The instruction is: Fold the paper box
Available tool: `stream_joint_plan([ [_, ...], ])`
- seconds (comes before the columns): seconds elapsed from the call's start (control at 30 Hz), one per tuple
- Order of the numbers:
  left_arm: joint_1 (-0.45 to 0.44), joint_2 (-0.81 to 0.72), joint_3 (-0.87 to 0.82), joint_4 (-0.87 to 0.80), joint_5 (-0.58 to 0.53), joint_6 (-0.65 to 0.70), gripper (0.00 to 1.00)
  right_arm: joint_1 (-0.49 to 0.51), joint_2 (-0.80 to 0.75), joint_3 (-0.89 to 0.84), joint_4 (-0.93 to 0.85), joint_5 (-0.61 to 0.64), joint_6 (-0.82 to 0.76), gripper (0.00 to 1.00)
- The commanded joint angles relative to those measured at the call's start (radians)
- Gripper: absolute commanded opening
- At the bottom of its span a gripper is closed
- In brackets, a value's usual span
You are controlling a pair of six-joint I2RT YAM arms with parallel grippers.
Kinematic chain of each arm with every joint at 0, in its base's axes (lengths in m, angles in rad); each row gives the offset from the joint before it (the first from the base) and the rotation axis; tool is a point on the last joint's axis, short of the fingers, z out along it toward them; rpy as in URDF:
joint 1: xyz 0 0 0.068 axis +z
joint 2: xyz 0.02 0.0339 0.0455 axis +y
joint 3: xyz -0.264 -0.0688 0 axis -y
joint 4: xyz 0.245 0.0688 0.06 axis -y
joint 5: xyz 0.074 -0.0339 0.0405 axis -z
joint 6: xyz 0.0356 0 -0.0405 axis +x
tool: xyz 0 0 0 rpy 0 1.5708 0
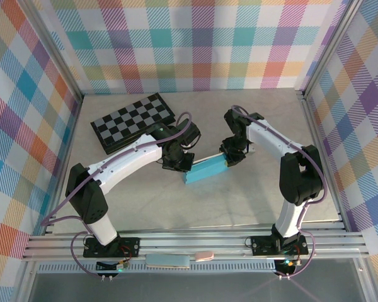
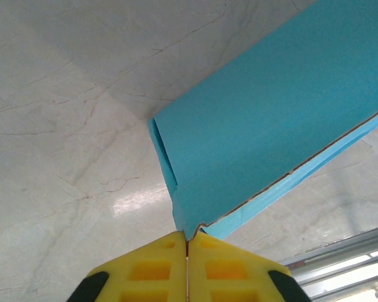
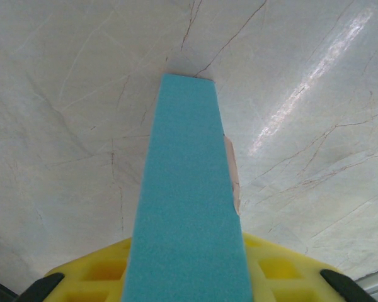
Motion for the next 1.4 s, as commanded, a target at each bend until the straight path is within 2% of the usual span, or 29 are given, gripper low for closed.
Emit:
stream_joint_plan([
  [0.0, -0.009, 0.009, 0.017, -0.014, -0.004, -0.012, 0.01, 0.008, -0.003, -0.032, -0.021, 0.007, 0.021, 0.29],
  [0.2, -0.009, 0.012, 0.039, -0.002, 0.066, -0.116, 0.00, 0.009, -0.006, -0.042, -0.014, 0.004, 0.025, 0.29],
  [0.37, -0.008, -0.002, 0.000, 0.066, 0.102, -0.248, 0.00, 0.013, -0.009, -0.047, -0.007, 0.000, 0.032, 0.29],
  [0.57, 0.005, -0.014, -0.062, 0.140, 0.136, -0.335, 0.00, 0.014, -0.007, -0.049, -0.003, -0.003, 0.034, 0.29],
  [0.93, 0.059, -0.039, -0.070, 0.162, 0.176, -0.356, 0.00, 0.014, -0.009, -0.048, -0.009, -0.004, 0.029, 0.29],
  [1.2, 0.105, -0.044, -0.113, 0.191, 0.330, -0.368, 0.00, 0.014, 0.000, -0.053, 0.003, -0.017, 0.030, 0.29],
  [1.37, 0.137, -0.053, -0.118, 0.189, 0.375, -0.368, 0.00, 0.013, 0.005, -0.038, -0.008, -0.017, 0.024, 0.31],
])
